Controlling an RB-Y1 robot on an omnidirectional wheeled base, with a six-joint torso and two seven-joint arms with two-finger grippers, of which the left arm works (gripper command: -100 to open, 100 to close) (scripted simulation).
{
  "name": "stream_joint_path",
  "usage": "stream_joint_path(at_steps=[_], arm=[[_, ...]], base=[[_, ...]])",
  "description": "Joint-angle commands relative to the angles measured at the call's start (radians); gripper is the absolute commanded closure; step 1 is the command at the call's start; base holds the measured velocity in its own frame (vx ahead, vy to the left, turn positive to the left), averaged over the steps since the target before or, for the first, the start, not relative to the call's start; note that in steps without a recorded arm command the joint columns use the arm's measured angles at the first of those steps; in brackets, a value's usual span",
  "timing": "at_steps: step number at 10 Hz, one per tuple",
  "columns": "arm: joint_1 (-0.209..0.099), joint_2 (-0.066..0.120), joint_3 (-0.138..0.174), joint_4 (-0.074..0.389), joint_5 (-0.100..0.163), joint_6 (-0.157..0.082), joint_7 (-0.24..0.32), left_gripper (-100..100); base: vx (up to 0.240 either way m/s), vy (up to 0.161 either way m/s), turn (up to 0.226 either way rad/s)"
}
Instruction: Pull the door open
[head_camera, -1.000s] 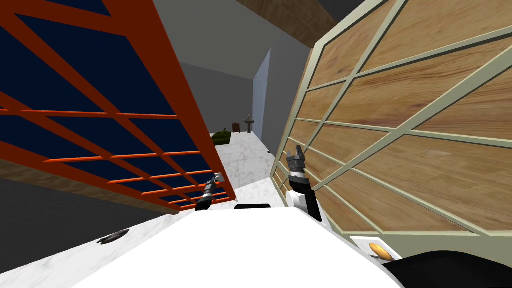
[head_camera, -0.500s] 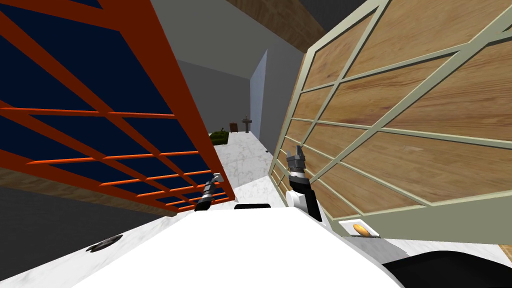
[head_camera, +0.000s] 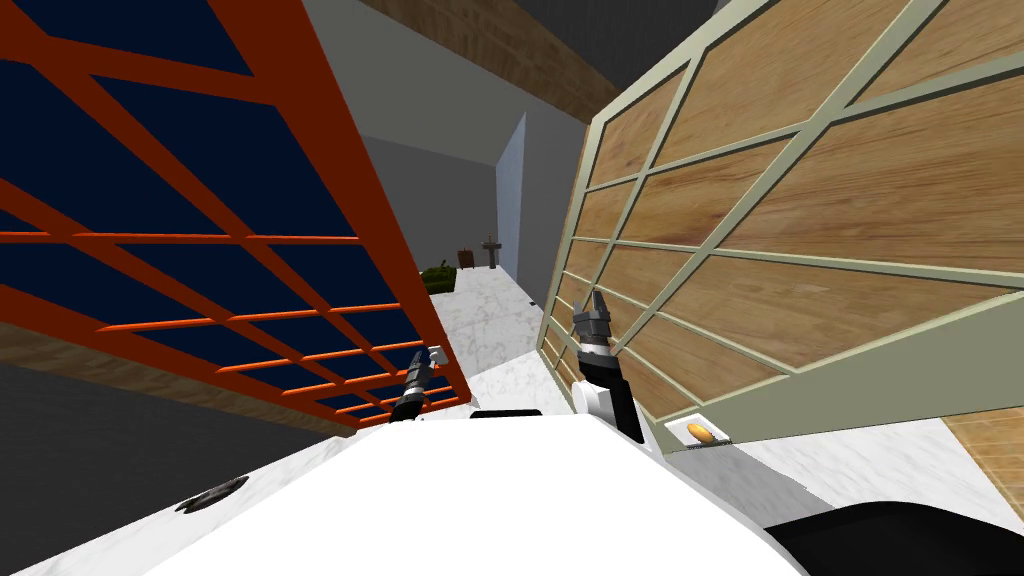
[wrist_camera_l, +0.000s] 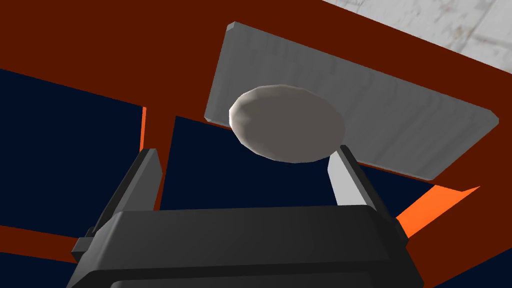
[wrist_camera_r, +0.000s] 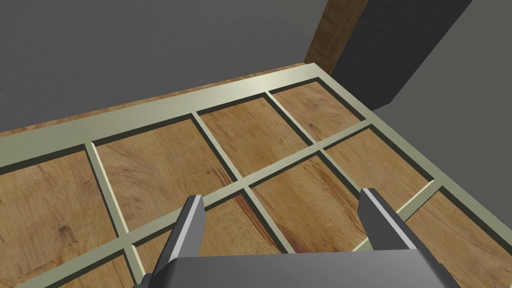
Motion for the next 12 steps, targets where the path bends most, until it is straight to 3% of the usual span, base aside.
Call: stream_joint_path(at_steps=[1, 3, 4, 6, 9, 11, 12], arm=[[-0.001, -0.008, -0.014, -0.002, 0.005, 0.000, 0.032, -100], [-0.005, -0.009, -0.030, -0.003, 0.035, 0.001, 0.096, -100], [-0.005, -0.009, -0.030, -0.003, 0.035, 0.001, 0.106, -100], [-0.009, -0.010, -0.047, -0.003, 0.068, 0.001, 0.171, -100], [-0.012, -0.011, -0.057, -0.003, 0.086, 0.001, 0.227, -100], [-0.017, -0.013, -0.077, -0.004, 0.124, 0.002, 0.294, -100], [-0.017, -0.013, -0.077, -0.004, 0.124, 0.002, 0.310, -100]], base=[[-0.053, -0.013, -0.058], [-0.044, -0.017, -0.038], [-0.051, -0.003, -0.027], [-0.065, 0.011, -0.055], [-0.053, 0.016, -0.030], [-0.068, 0.013, -0.058], [-0.059, 0.018, -0.027]])
